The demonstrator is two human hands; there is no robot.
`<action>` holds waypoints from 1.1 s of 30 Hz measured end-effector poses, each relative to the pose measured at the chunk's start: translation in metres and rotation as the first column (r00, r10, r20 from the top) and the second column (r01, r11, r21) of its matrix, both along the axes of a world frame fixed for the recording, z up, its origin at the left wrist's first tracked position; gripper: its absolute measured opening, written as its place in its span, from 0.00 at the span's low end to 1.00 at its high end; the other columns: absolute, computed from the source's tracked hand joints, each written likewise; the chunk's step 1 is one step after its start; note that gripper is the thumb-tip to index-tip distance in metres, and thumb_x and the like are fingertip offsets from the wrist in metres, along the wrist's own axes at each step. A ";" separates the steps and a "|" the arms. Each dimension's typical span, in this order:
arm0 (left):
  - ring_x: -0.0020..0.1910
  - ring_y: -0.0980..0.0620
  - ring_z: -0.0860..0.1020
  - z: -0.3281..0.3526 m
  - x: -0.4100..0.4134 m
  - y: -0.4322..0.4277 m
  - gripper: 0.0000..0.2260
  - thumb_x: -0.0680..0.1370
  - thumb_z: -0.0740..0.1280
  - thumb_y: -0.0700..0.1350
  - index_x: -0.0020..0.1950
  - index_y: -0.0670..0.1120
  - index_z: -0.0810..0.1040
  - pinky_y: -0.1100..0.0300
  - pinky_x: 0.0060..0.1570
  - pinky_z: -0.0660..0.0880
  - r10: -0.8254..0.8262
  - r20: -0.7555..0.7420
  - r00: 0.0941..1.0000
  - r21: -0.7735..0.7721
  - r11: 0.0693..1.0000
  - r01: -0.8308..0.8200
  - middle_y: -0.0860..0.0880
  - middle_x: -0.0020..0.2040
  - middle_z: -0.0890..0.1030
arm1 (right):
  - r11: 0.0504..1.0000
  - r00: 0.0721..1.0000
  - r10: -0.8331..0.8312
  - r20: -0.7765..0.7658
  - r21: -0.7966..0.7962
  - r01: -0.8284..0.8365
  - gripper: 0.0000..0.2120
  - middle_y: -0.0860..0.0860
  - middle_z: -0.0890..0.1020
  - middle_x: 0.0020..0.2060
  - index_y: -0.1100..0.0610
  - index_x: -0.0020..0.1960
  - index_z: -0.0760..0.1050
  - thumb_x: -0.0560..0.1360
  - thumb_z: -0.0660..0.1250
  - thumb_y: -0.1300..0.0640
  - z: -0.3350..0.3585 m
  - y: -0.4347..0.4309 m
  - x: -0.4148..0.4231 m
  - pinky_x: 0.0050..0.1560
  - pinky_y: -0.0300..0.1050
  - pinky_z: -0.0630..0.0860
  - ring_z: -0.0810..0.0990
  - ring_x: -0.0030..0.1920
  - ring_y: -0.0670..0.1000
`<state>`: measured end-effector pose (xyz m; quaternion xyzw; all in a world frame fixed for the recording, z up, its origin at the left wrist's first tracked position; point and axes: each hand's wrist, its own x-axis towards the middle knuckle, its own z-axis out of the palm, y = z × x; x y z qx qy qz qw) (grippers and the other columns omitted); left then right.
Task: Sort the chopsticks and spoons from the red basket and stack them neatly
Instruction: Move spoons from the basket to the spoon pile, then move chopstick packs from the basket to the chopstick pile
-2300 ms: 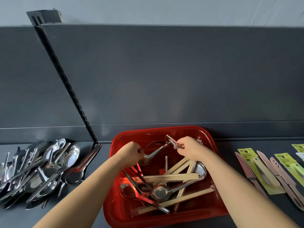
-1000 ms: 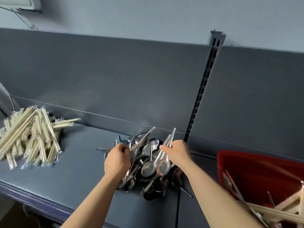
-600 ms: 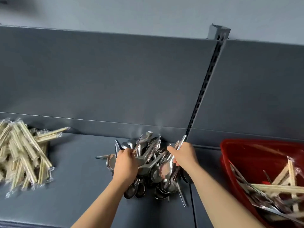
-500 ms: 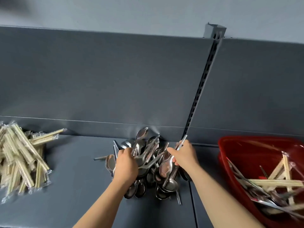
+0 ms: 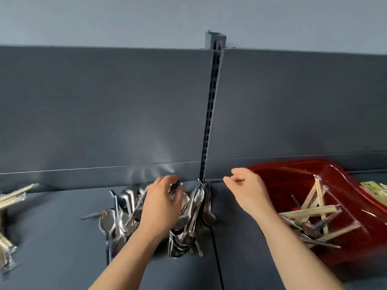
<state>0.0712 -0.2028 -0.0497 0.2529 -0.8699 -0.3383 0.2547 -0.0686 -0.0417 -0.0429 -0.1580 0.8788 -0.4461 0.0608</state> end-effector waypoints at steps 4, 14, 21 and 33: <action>0.52 0.55 0.78 0.014 -0.042 0.051 0.10 0.78 0.67 0.44 0.59 0.46 0.79 0.65 0.55 0.71 -0.172 -0.079 0.982 0.045 0.983 0.176 0.52 0.54 0.80 | 0.996 0.995 -0.077 -0.056 -0.048 0.074 0.11 0.43 0.82 0.39 0.56 0.55 0.81 0.73 0.73 0.55 0.012 0.074 -0.038 0.46 0.35 0.73 0.81 0.41 0.43; 0.56 0.54 0.78 -0.014 -0.155 0.166 0.18 0.73 0.72 0.48 0.62 0.47 0.79 0.71 0.52 0.68 -0.558 0.332 0.760 -0.001 0.806 0.592 0.51 0.59 0.81 | 0.953 0.998 -0.010 0.055 0.302 -0.007 0.10 0.53 0.85 0.49 0.60 0.53 0.83 0.73 0.71 0.59 -0.011 0.243 -0.127 0.57 0.51 0.77 0.82 0.52 0.52; 0.56 0.48 0.78 -0.042 -0.200 0.205 0.17 0.74 0.70 0.50 0.61 0.47 0.79 0.57 0.53 0.73 -0.485 0.625 0.611 -0.007 0.780 0.626 0.48 0.57 0.82 | 0.908 0.988 0.107 0.114 0.393 -0.144 0.15 0.45 0.82 0.58 0.51 0.60 0.80 0.74 0.71 0.56 -0.035 0.272 -0.156 0.52 0.35 0.70 0.79 0.57 0.45; 0.31 0.55 0.82 -0.038 -0.213 0.203 0.04 0.74 0.65 0.39 0.43 0.45 0.70 0.61 0.29 0.76 -0.433 0.469 0.769 0.214 0.901 0.377 0.48 0.37 0.83 | 0.940 0.951 0.156 0.266 0.256 -0.226 0.24 0.55 0.79 0.62 0.57 0.69 0.72 0.74 0.71 0.61 -0.045 0.275 -0.185 0.56 0.39 0.74 0.79 0.56 0.49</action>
